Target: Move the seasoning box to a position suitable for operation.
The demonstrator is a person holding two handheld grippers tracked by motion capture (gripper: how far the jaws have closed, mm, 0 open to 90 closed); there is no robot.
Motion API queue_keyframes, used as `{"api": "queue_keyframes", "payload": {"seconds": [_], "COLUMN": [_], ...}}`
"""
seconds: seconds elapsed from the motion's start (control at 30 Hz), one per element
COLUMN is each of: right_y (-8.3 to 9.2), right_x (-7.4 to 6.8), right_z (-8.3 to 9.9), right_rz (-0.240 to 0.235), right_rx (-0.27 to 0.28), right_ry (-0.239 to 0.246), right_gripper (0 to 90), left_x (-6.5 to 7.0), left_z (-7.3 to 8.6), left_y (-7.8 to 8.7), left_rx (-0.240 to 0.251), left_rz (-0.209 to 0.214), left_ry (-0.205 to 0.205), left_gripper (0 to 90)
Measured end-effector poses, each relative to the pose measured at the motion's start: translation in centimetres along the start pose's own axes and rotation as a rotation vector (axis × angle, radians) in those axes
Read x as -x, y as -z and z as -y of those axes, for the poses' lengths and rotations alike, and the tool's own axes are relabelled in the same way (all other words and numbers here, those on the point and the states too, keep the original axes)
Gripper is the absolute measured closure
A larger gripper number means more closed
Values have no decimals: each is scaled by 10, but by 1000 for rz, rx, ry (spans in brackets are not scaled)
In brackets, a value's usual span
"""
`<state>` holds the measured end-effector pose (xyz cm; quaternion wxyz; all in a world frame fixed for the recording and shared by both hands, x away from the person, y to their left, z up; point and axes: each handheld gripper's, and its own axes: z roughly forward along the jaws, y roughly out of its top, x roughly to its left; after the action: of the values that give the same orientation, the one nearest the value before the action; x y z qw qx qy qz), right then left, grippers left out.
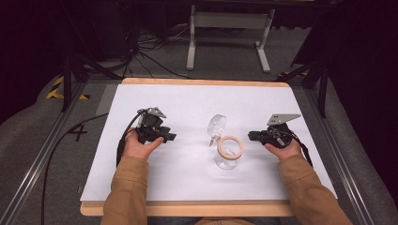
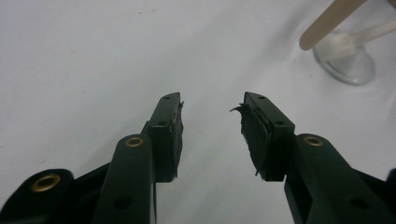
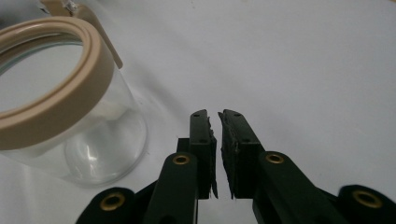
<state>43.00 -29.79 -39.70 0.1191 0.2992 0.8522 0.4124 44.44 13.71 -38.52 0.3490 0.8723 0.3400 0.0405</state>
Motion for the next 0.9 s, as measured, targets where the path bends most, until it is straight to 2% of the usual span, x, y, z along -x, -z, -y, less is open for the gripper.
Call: {"api": "queue_keyframes", "payload": {"seconds": [0.03, 0.1, 0.17, 0.23, 0.27, 0.3, 0.4, 0.5, 0.63, 0.7, 0.73, 0.77, 0.9], "right_y": [0, 0, 0, 0, 0, -1, -4, -9, -18, -21, -23, -26, -32], "right_x": [-1, -2, -3, -3, -3, -3, -7, -12, -19, -21, -21, -21, -20], "right_z": [-1, -2, -2, -2, -2, -3, -4, -5, -4, -4, -4, -3, 0], "right_rz": [-8, -21, -42, -72, -72, -96, -124, -128, -142, -145, -144, -144, -159], "right_rx": [5, 11, 11, 11, 11, 12, 8, -6, -30, -46, -54, -60, -74], "right_ry": [1, -2, -6, -12, -12, -7, 3, 25, 35, 48, 46, 46, 36], "right_gripper": [834, 849, 873, 893, 893, 895, 895, 894, 894, 893, 893, 893, 893], "left_x": [1, 4, 9, 18, 18, 20, 26, 31, 39, 42, 44, 46, 48], "left_z": [-1, -2, -5, -10, -10, -11, -14, -17, -21, -22, -23, -24, -24], "left_y": [1, 1, 3, 7, 7, 9, 14, 16, 18, 18, 19, 20, 21], "left_rx": [7, 26, 32, 39, 39, 42, 46, 31, 8, 13, 5, 11, 14], "left_rz": [5, 50, 55, 78, 78, 81, 88, 109, 108, 109, 109, 111, 108], "left_ry": [1, -5, -14, -42, -42, -54, -69, -82, -109, -117, -127, -118, -127], "left_gripper": [578, 576, 579, 589, 596, 596, 585, 524, 512, 504, 502, 499, 494]}}
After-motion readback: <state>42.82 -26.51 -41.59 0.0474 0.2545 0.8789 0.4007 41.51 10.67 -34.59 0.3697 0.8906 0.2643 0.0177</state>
